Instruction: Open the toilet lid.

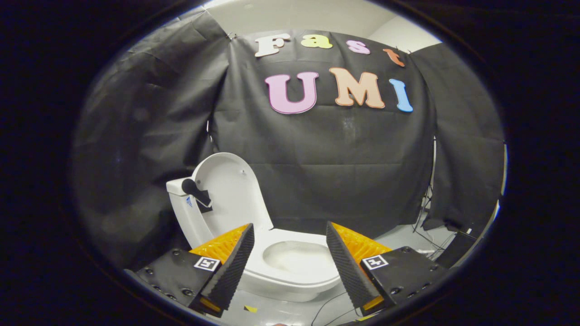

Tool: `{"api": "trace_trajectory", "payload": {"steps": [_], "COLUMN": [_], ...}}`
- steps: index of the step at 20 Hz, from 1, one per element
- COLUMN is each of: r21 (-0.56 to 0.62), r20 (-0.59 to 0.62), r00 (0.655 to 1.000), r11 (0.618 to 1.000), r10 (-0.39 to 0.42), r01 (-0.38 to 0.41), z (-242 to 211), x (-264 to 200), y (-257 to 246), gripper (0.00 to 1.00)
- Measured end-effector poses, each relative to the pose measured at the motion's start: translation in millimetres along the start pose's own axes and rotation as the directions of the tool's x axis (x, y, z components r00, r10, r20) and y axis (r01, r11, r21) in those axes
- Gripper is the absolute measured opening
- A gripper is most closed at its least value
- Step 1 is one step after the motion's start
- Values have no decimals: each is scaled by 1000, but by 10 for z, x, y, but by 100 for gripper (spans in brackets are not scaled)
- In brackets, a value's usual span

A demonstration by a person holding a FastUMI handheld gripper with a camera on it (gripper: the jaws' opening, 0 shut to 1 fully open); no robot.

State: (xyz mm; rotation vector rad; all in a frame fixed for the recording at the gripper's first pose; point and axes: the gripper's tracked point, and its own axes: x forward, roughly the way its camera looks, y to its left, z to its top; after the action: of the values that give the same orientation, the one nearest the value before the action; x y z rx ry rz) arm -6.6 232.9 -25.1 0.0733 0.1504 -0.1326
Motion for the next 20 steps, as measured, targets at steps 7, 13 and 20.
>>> {"api": "trace_trajectory", "payload": {"steps": [7,13,20], "r21": [-7,-22,-18], "r20": [-1,-19,-24], "r00": [1000,1000,1000], "r11": [1000,1000,1000], "r10": [2,4,-8], "r01": [-2,-4,7], "z": [6,-37,-63], "x": [7,9,13], "y": [25,40,-18], "gripper": [98,98,98]}}
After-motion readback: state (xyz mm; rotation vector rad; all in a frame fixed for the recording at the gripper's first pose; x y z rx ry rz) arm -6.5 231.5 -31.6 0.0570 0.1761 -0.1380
